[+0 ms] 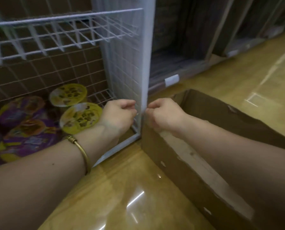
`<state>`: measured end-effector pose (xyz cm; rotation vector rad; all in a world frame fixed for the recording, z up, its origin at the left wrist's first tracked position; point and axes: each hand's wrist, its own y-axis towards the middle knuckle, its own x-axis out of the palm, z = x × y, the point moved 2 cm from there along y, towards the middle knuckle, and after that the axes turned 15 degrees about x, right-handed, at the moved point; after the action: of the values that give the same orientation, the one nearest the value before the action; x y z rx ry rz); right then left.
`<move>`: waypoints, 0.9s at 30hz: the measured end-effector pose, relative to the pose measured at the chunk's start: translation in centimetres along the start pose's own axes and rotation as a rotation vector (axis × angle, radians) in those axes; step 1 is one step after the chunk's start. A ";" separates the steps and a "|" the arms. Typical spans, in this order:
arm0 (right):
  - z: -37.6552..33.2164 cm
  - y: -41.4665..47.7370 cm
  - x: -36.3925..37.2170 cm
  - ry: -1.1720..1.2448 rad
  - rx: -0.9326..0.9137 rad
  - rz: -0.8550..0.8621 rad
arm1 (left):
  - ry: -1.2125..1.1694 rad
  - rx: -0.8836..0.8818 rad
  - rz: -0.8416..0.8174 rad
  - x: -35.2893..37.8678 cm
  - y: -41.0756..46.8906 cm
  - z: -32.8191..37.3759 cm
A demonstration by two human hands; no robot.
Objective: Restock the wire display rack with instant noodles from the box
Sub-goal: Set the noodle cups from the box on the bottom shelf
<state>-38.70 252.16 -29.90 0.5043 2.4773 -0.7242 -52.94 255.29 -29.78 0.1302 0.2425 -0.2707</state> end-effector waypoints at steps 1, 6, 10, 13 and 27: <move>1.2 0.5 -1.1 -0.002 0.024 0.011 | -0.002 0.004 -0.034 1.6 0.2 -0.1; 7.7 2.5 -6.2 0.034 0.161 0.042 | 0.015 0.020 -0.220 9.4 0.8 -0.2; 12.3 3.1 -9.9 0.004 0.252 0.085 | 0.027 -0.005 -0.364 15.1 0.4 -0.7; 15.4 3.5 -12.3 -0.020 0.311 0.096 | 0.036 -0.043 -0.453 18.8 -0.3 -0.9; 24.4 4.4 -18.9 -0.359 0.385 0.051 | 0.087 -0.154 -0.752 32.5 -2.7 -2.2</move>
<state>-12.60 237.61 -38.83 0.5183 1.9925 -1.1687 -23.77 245.01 -40.41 -0.1093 0.3924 -0.9920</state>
